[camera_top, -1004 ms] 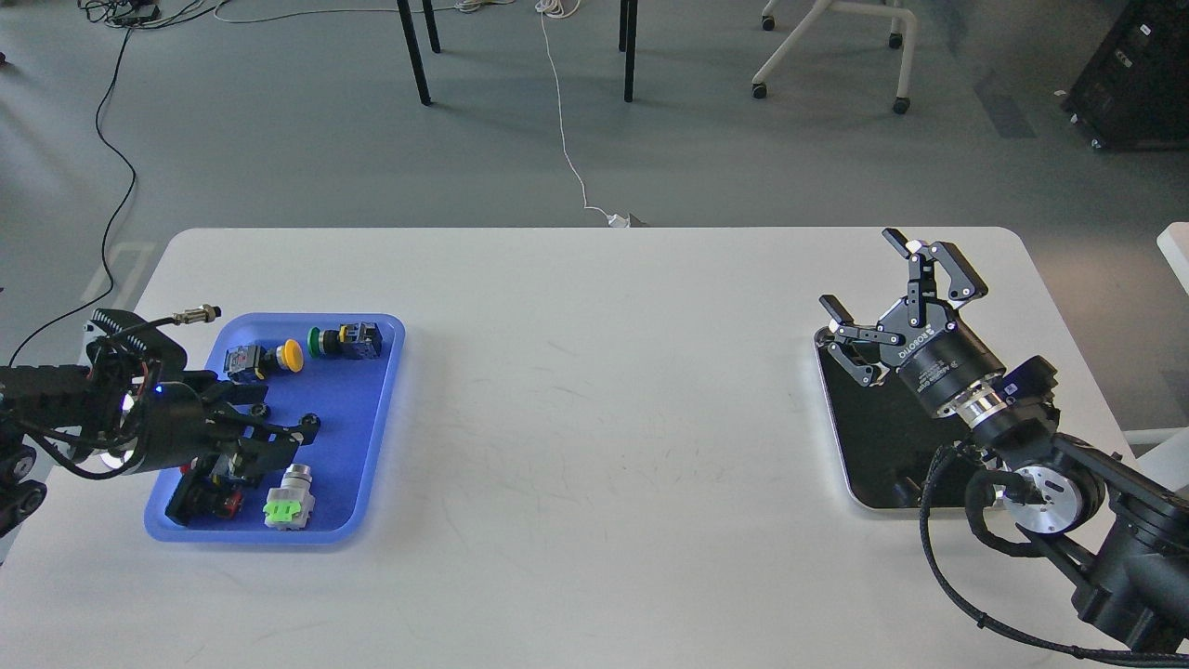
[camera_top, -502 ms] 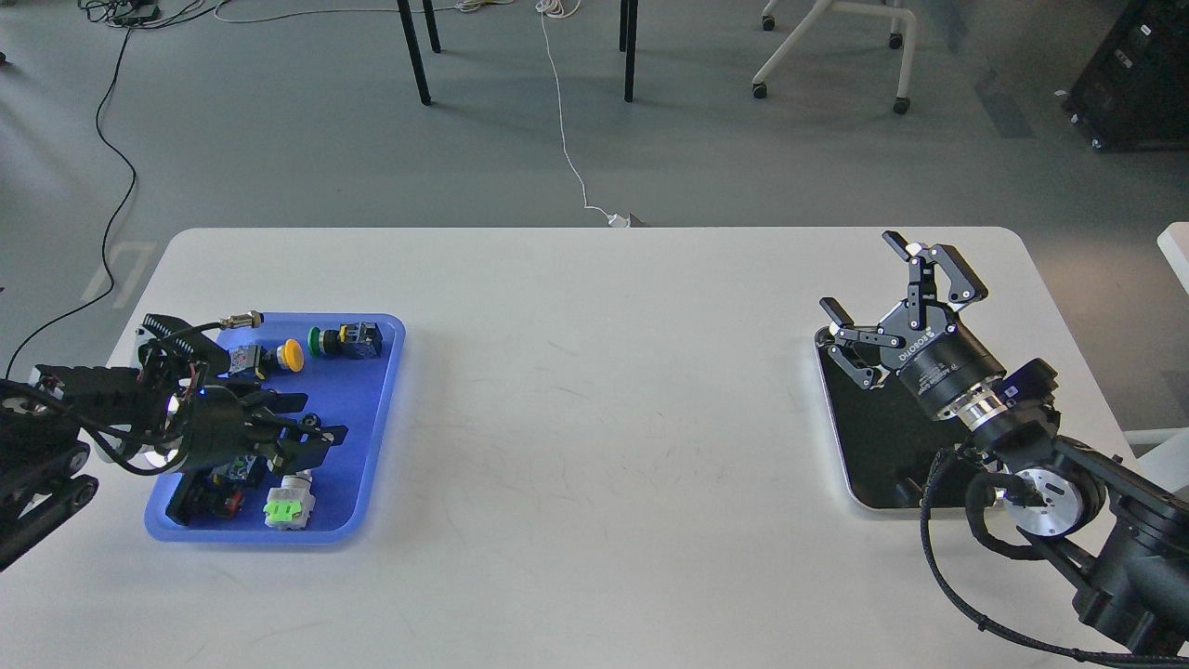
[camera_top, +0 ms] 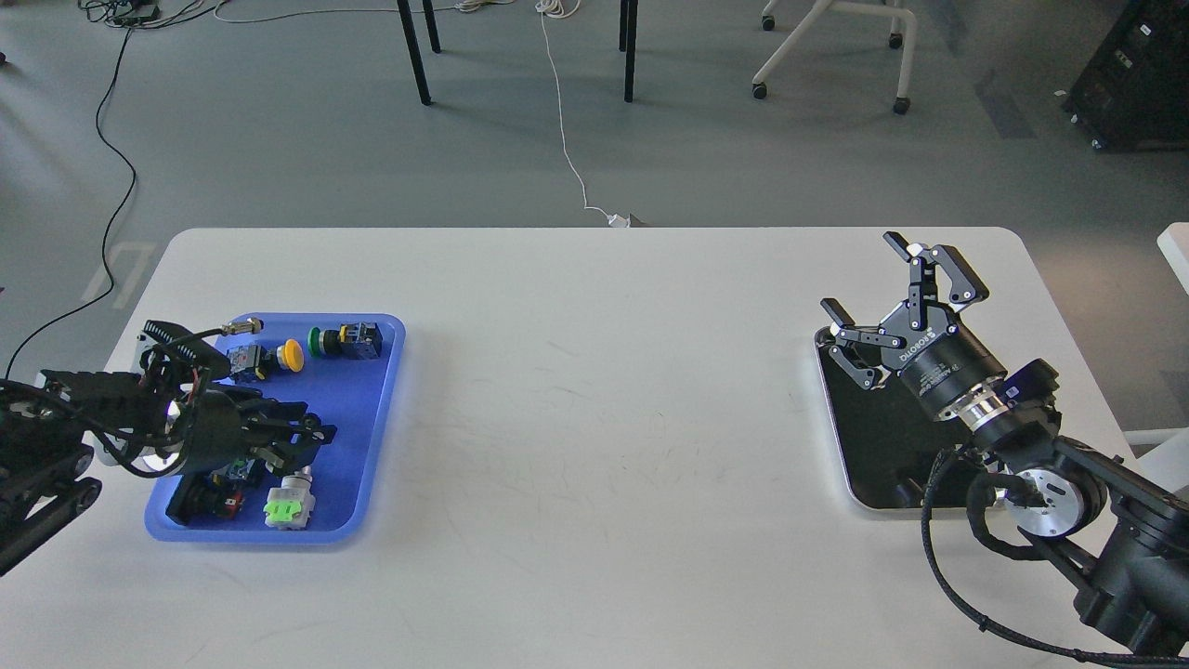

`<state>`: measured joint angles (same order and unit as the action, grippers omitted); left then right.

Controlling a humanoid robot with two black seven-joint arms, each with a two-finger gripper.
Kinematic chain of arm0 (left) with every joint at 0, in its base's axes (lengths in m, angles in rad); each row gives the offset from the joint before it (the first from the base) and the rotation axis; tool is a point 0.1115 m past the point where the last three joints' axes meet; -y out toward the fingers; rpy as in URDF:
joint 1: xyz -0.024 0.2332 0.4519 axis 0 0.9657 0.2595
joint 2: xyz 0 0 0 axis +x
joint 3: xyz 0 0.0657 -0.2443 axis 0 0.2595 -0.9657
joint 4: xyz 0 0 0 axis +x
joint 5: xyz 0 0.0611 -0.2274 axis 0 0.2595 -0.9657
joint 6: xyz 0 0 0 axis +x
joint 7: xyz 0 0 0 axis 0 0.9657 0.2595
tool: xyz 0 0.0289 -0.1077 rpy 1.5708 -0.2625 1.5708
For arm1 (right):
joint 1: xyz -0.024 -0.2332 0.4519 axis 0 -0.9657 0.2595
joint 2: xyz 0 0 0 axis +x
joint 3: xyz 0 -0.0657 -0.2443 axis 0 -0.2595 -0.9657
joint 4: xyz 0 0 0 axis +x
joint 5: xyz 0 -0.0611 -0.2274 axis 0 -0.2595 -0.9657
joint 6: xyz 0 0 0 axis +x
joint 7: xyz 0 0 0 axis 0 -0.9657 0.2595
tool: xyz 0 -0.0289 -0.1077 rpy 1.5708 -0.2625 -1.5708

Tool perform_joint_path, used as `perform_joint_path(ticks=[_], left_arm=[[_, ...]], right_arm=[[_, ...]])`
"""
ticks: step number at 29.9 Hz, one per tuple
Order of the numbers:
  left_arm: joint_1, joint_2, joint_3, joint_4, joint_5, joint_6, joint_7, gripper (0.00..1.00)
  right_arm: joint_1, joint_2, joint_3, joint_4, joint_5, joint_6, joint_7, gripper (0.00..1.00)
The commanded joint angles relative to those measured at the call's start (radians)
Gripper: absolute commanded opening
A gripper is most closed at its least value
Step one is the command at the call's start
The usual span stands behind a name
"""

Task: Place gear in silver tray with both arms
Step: 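Lower the left gripper and grasp the small black gear in the blue tray, then lift the gear and carry it with the left arm toward the table center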

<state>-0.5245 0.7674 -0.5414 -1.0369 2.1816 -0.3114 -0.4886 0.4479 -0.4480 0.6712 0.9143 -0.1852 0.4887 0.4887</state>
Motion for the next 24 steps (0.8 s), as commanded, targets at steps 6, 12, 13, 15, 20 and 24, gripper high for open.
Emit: perform_joint_path(ticks=[6, 12, 13, 15, 20, 24], left_arm=[[0.001, -0.017, 0.001, 0.026, 0.000, 0.000, 0.000, 0.30], [0.001, -0.031, 0.001, 0.051, 0.000, 0.001, 0.000, 0.18], [0.001, -0.031, 0.000, 0.052, 0.000, 0.001, 0.000, 0.16], [0.000, -0.031, 0.000, 0.054, 0.000, 0.001, 0.000, 0.15], [-0.014, -0.031, 0.000, 0.052, 0.000, 0.001, 0.000, 0.13], [-0.045, -0.028, 0.000, 0.040, 0.000, 0.000, 0.000, 0.13]], right_arm=[[-0.005, 0.000, 0.002, 0.001, 0.001, 0.000, 0.000, 0.99], [-0.005, 0.000, 0.004, 0.001, 0.001, 0.000, 0.000, 0.99], [-0.005, 0.000, 0.004, 0.001, 0.001, 0.000, 0.000, 0.99], [-0.005, 0.000, 0.004, 0.001, 0.001, 0.000, 0.000, 0.99], [-0.005, 0.000, 0.005, 0.001, 0.001, 0.000, 0.000, 0.99], [-0.005, 0.000, 0.005, 0.001, 0.001, 0.000, 0.000, 0.99]])
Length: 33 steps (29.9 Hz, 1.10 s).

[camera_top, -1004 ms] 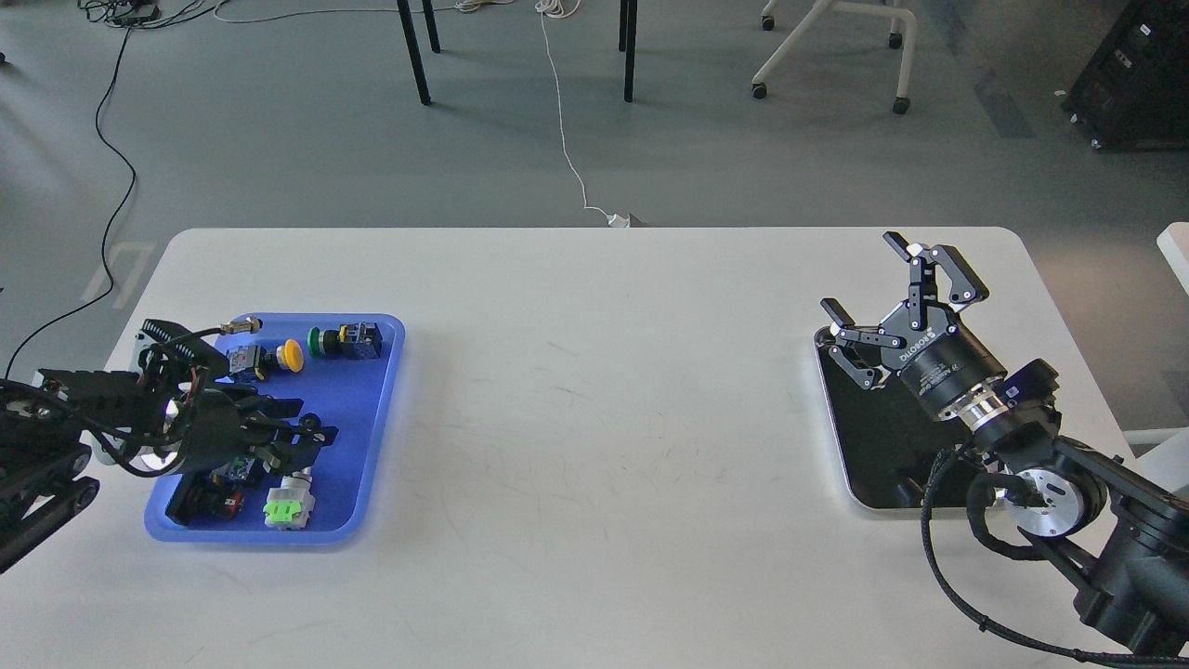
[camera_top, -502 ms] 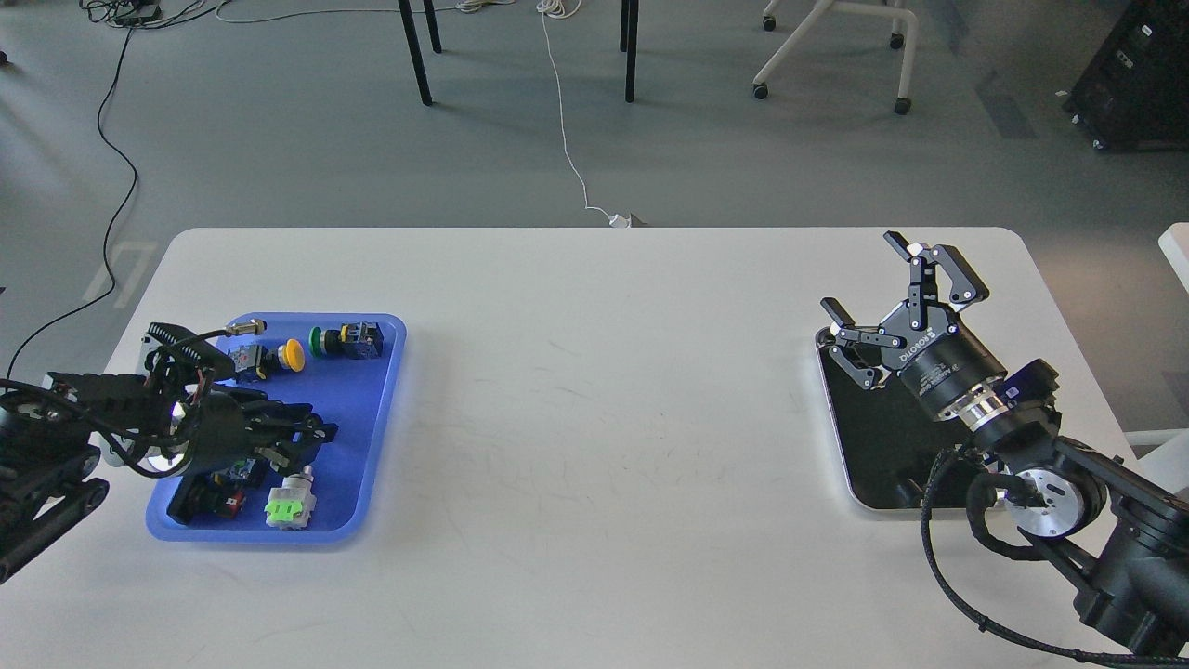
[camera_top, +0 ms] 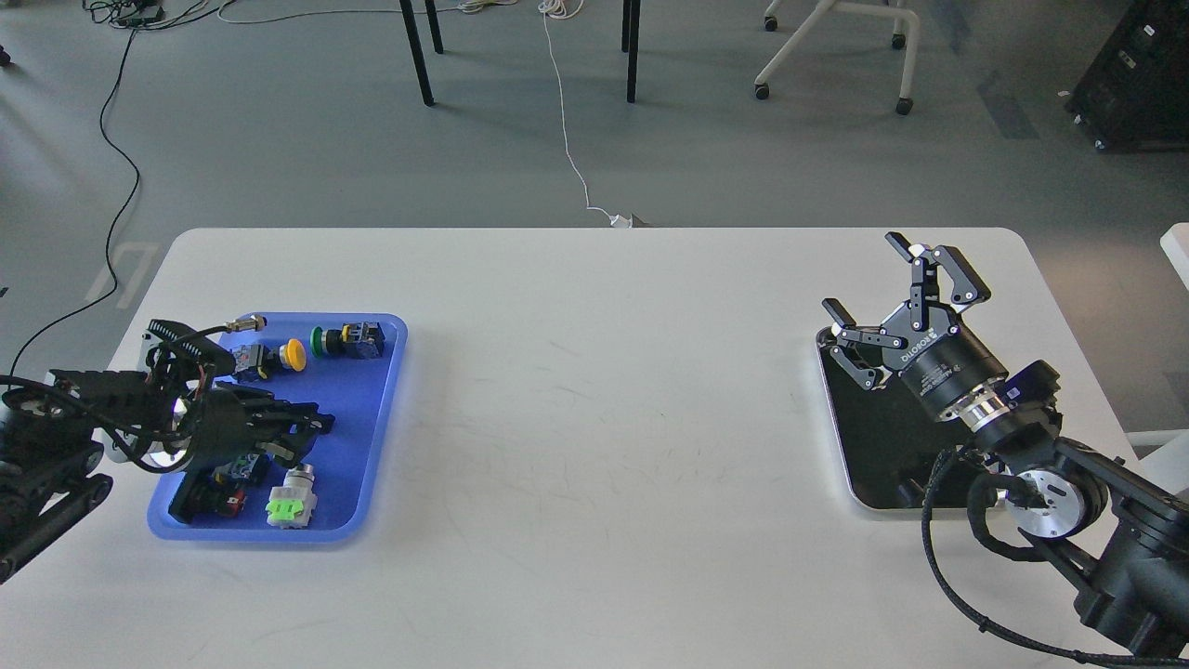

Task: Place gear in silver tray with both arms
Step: 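Lift the gear and carry it with the left arm toward the table center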

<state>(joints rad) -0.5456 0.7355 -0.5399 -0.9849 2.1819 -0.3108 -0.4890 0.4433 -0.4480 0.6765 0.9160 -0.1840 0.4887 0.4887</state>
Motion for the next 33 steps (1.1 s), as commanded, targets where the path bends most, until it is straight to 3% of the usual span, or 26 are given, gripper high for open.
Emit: perform_joint_path(ticks=[1, 11, 16, 23, 33], left_arm=[[-0.033, 0.002, -0.003, -0.018, 0.000, -0.002, 0.000, 0.14], [-0.168, 0.008, 0.000, -0.231, 0.000, -0.043, 0.000, 0.14], [-0.278, -0.039, 0.107, -0.311, 0.000, -0.093, 0.000, 0.14], [-0.444, -0.258, 0.276, -0.213, 0.000, -0.094, 0.000, 0.14], [-0.525, -0.542, 0.406, 0.020, 0.000, -0.093, 0.000, 0.15]], right_arm=[[0.001, 0.000, 0.000, 0.000, 0.000, 0.000, 0.000, 0.99], [0.002, -0.001, 0.001, 0.000, 0.000, 0.000, 0.000, 0.99], [0.002, -0.014, 0.001, -0.002, 0.000, 0.000, 0.000, 0.99], [0.000, -0.040, 0.003, -0.008, 0.000, 0.000, 0.000, 0.99], [0.000, -0.061, 0.005, -0.017, 0.001, 0.000, 0.000, 0.99]])
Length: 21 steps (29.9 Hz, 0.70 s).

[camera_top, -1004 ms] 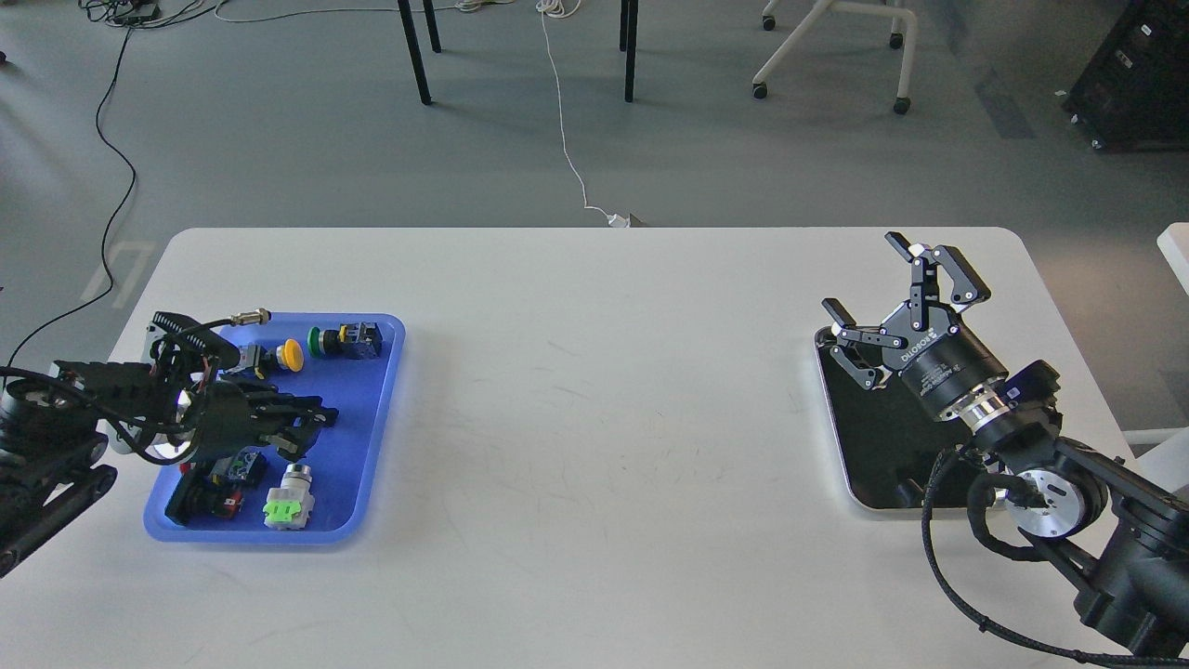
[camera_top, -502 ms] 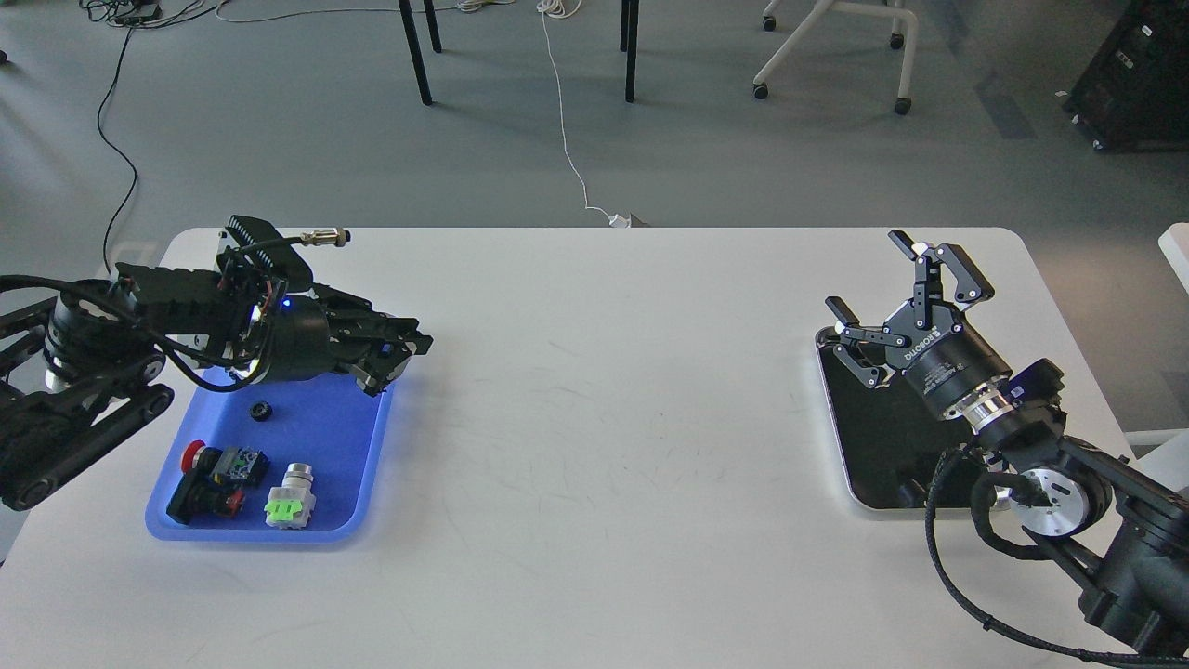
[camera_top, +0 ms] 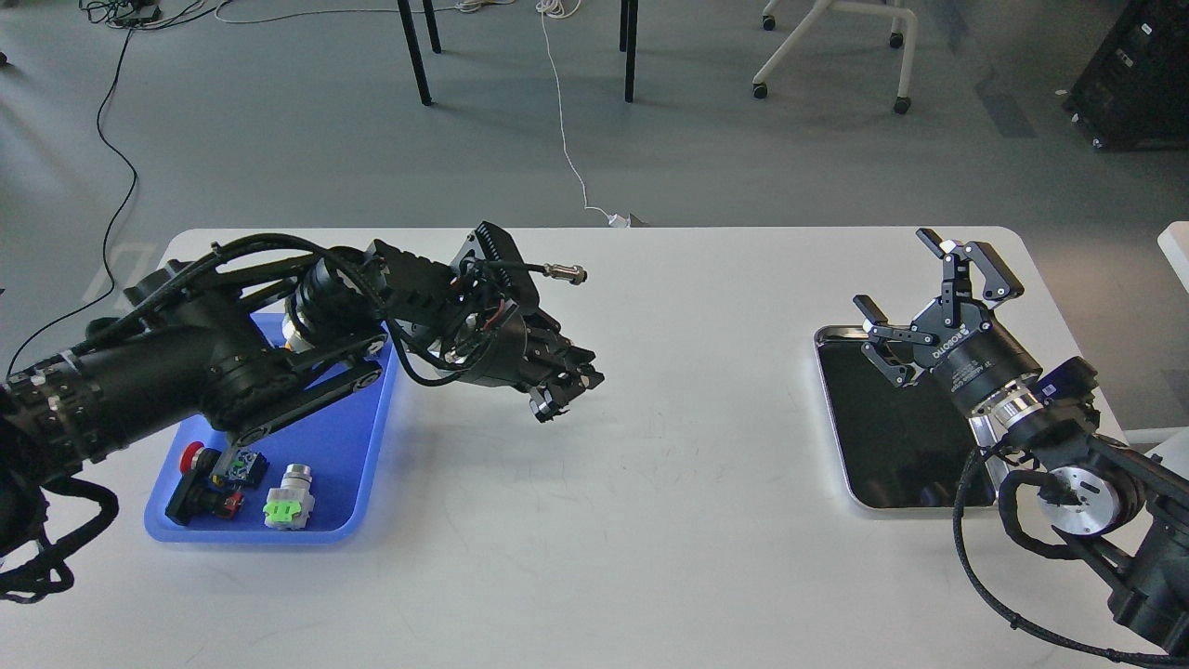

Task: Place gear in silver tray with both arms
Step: 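Lift the gear and carry it with the left arm toward the table center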

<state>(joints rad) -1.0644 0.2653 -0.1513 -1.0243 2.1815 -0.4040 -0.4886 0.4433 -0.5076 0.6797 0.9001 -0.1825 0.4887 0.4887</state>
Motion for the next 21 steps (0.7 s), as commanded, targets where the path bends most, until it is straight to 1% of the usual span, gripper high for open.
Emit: perform_joint_path(ticks=[1, 5, 8, 12, 21], left_arm=[[-0.005, -0.104, 0.019, 0.084, 0.000, 0.001, 0.000, 0.15], [-0.006, -0.211, 0.042, 0.176, 0.000, 0.005, 0.000, 0.15], [-0.006, -0.265, 0.050, 0.226, 0.000, 0.008, 0.000, 0.15], [-0.005, -0.265, 0.055, 0.273, 0.000, 0.013, 0.000, 0.15], [0.023, -0.265, 0.088, 0.277, 0.000, 0.013, 0.000, 0.17]], right_arm=[[-0.001, -0.003, 0.000, -0.001, 0.000, 0.000, 0.000, 0.99], [-0.009, -0.012, 0.000, -0.001, 0.000, 0.000, 0.000, 0.99], [-0.017, -0.014, 0.000, -0.001, 0.000, 0.000, 0.000, 0.99], [-0.026, -0.014, 0.000, -0.001, 0.000, 0.000, 0.000, 0.99], [-0.038, -0.014, 0.000, -0.001, 0.000, 0.000, 0.000, 0.99]])
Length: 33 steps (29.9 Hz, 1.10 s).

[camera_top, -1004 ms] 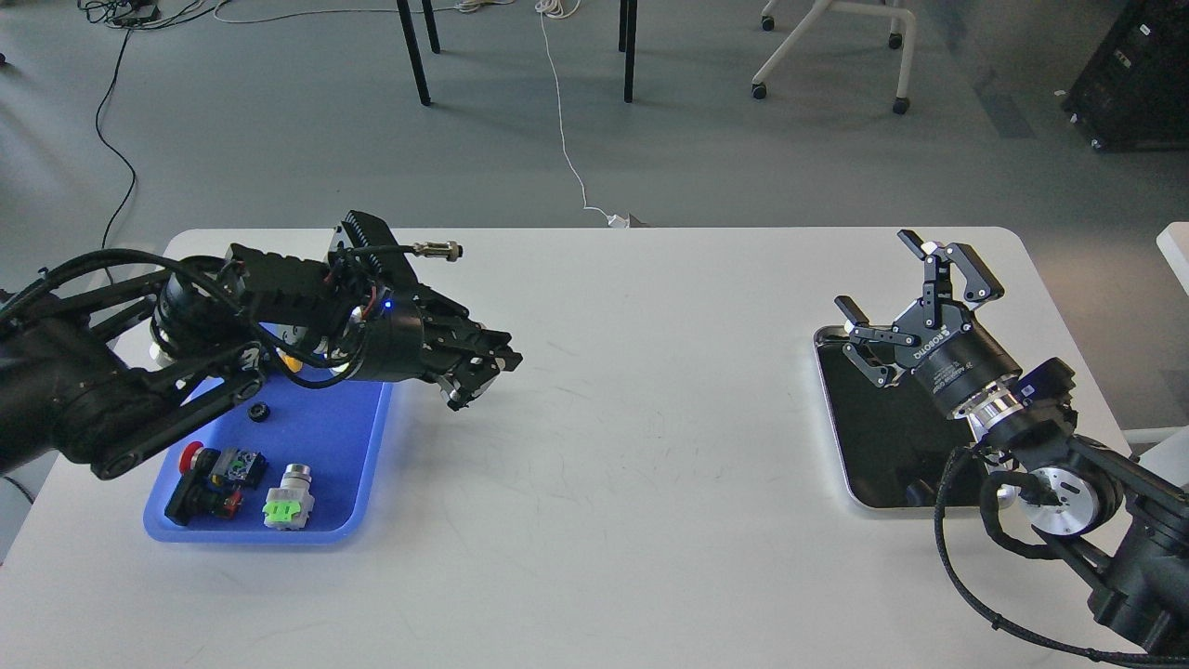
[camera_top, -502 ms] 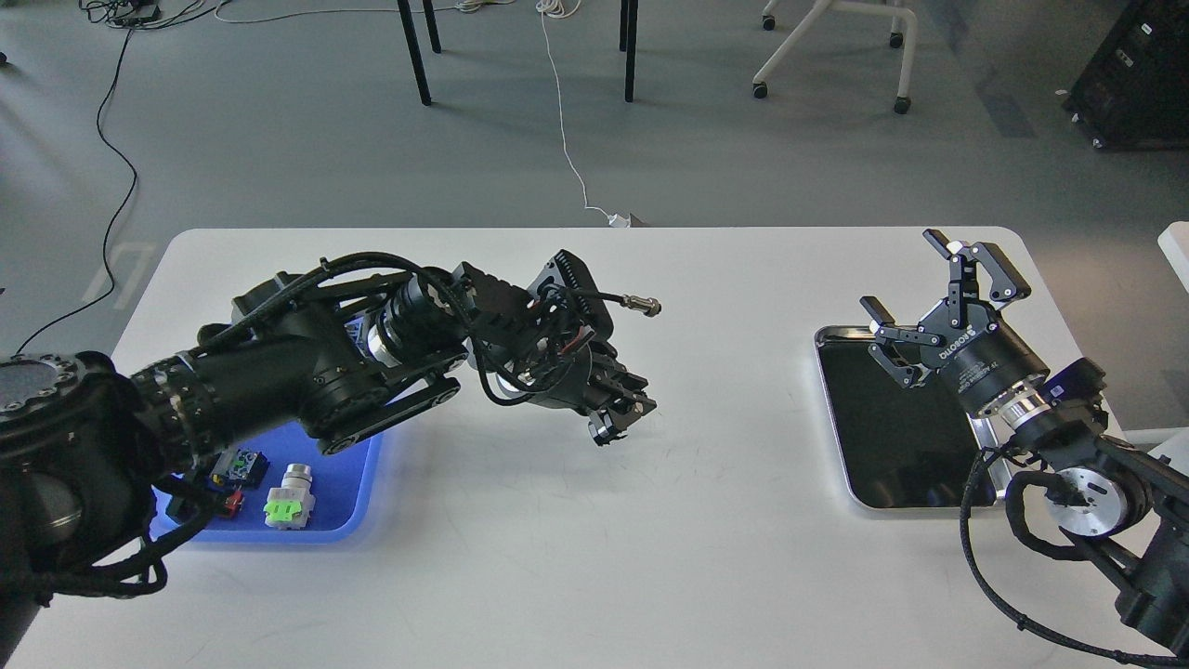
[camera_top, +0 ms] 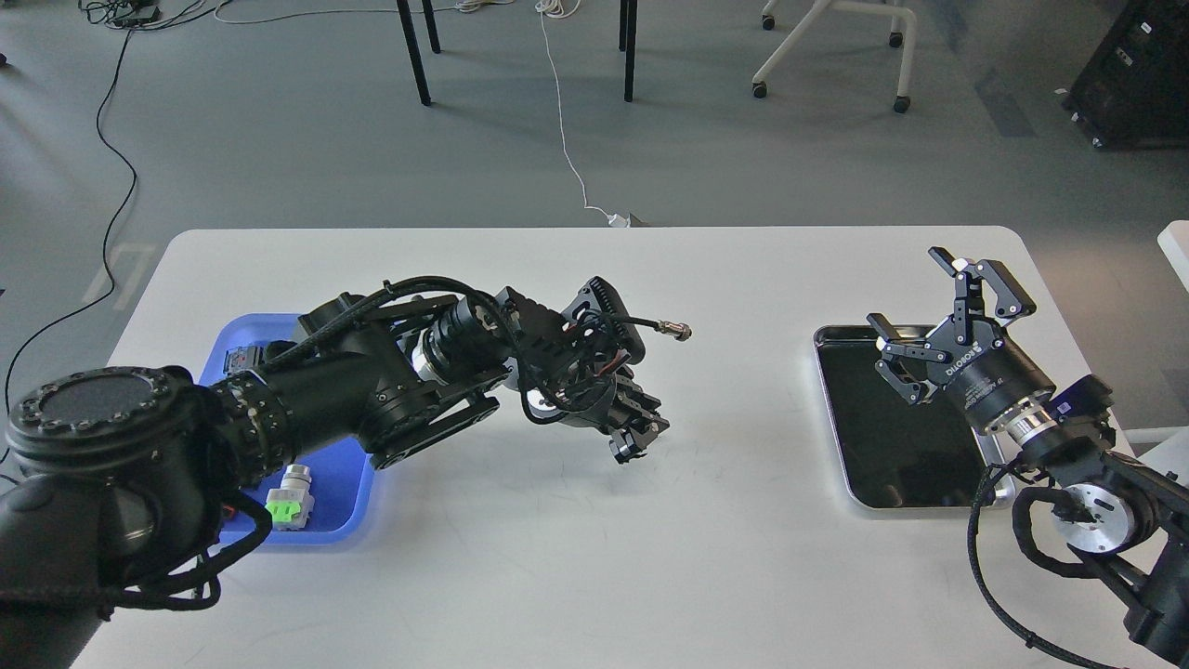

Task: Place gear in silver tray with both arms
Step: 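Lift the gear and carry it with the left arm toward the table center, then open the left gripper to set the gear on the table center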

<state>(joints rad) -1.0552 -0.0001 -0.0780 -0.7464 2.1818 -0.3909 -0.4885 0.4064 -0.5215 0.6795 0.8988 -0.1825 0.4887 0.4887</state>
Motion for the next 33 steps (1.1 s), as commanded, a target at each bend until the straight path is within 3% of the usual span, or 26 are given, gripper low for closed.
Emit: perform_joint_path(ticks=[1, 9, 11, 16, 22, 28, 33], left_arm=[[0.015, 0.000, 0.018, -0.001, 0.000, 0.000, 0.000, 0.18], [0.034, 0.000, 0.017, -0.011, 0.000, 0.000, 0.000, 0.23], [0.034, 0.000, 0.017, -0.011, 0.000, 0.000, 0.000, 0.34], [0.034, 0.000, 0.014, -0.011, 0.000, 0.000, 0.000, 0.72], [0.021, 0.000, -0.014, -0.024, 0.000, 0.013, 0.000, 0.85], [-0.008, 0.002, -0.052, -0.073, -0.452, 0.137, 0.000, 0.93], [0.007, 0.145, -0.095, -0.108, -0.915, 0.231, 0.000, 0.97]], right_arm=[[-0.001, 0.000, 0.000, 0.000, 0.000, 0.000, 0.000, 0.99], [-0.001, 0.000, 0.000, 0.000, 0.000, 0.000, 0.000, 0.99], [-0.001, 0.000, 0.000, 0.000, 0.000, 0.000, 0.000, 0.99], [-0.001, 0.000, 0.000, 0.000, 0.000, 0.000, 0.000, 0.99], [-0.001, 0.000, -0.006, 0.008, 0.000, 0.000, 0.000, 0.99], [0.005, 0.000, -0.012, 0.006, -0.003, 0.000, 0.000, 0.99], [0.020, -0.002, -0.017, 0.015, -0.006, 0.000, 0.000, 0.99]])
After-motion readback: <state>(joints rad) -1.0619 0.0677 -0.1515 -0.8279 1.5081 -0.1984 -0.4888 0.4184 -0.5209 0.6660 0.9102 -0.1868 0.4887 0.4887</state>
